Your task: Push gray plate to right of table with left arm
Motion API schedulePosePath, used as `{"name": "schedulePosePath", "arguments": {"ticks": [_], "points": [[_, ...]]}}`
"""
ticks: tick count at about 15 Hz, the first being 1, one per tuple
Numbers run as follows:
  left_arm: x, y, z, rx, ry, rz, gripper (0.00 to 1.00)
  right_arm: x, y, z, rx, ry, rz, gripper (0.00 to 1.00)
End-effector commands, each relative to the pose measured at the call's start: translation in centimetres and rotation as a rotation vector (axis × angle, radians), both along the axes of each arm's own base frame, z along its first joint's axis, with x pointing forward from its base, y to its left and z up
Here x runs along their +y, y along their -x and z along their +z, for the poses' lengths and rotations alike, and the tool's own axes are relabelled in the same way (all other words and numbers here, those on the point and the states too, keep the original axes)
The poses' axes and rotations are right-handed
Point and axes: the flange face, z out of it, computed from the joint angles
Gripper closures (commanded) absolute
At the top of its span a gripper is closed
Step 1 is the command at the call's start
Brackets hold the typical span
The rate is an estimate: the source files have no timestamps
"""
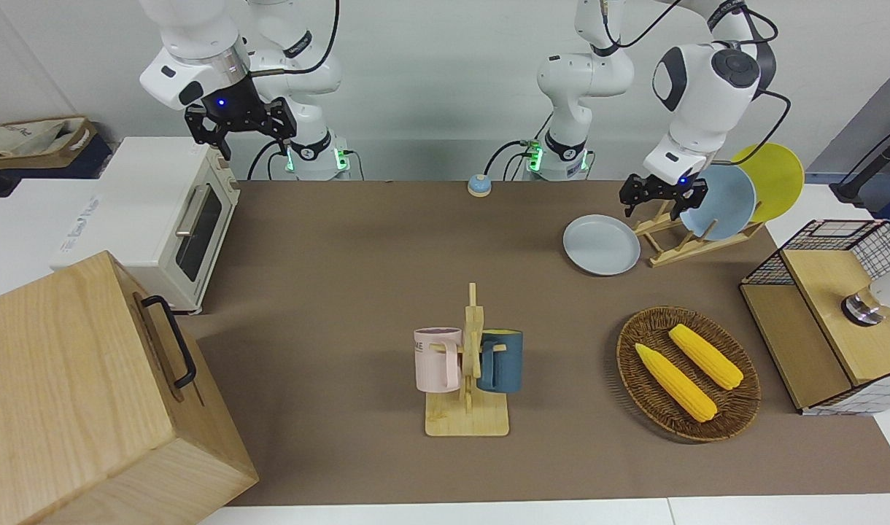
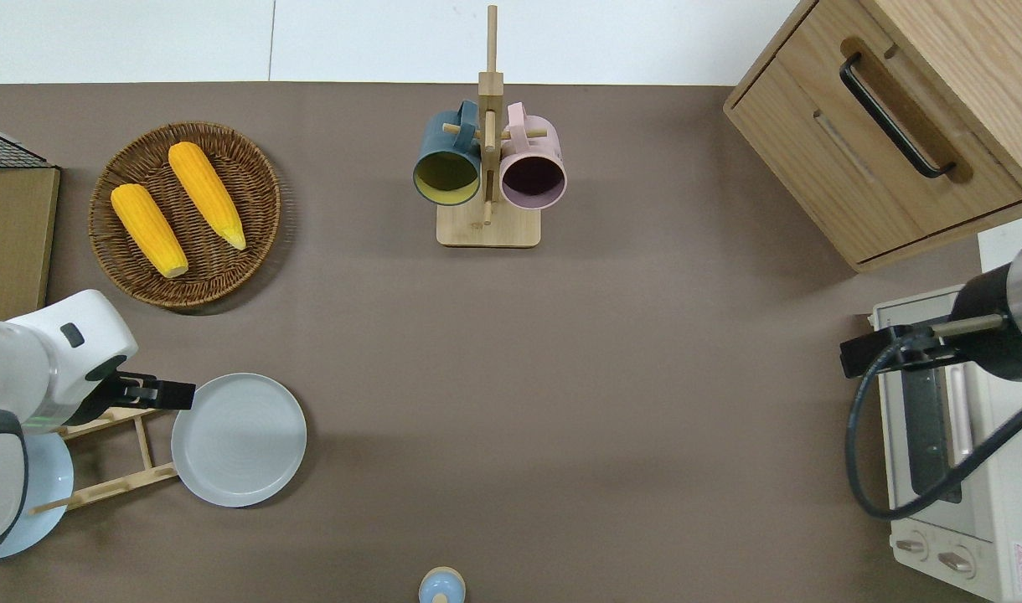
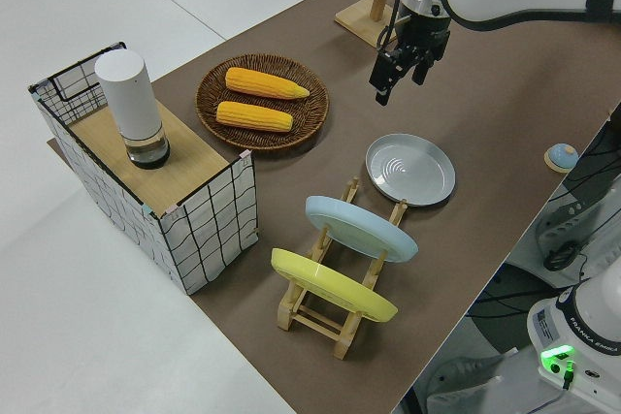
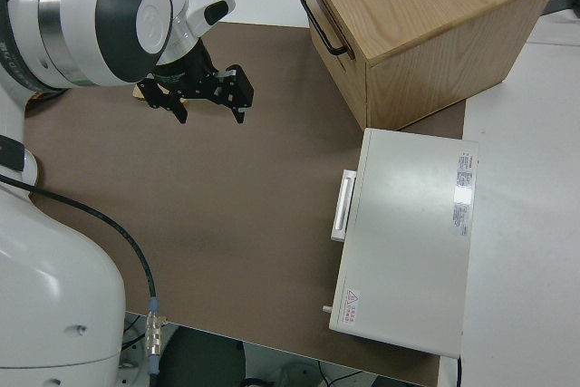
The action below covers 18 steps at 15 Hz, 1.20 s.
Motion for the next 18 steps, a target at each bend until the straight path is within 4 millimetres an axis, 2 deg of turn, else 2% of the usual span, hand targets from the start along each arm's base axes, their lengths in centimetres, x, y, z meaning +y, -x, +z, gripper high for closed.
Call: {"name": "schedulePosePath", "arguments": {"ticks": [1,4,11,18], "points": [[1.5,2.6,-2.9,-0.033,-0.008,0.001,0.01,-0.1,0.3,0.4,0.004,-0.002,-0.014,0.017],[2.4,4.3,-5.6,-0.065,-0.01,0.018,0.01,-0.1,0.3,0.4,0.004,-0.002,-0.014,0.017],[4.4,6.6,-11.0,-0.096,-0.008,0.037,0.01,-0.1,0.3,0.4,0.004,-0.002,-0.014,0.017],[5.4,6.8,-14.8,-0.086,-0.007,0.059,0.01,-0.1,0.3,0.4,0.004,-0.002,-0.014,0.017]]}}
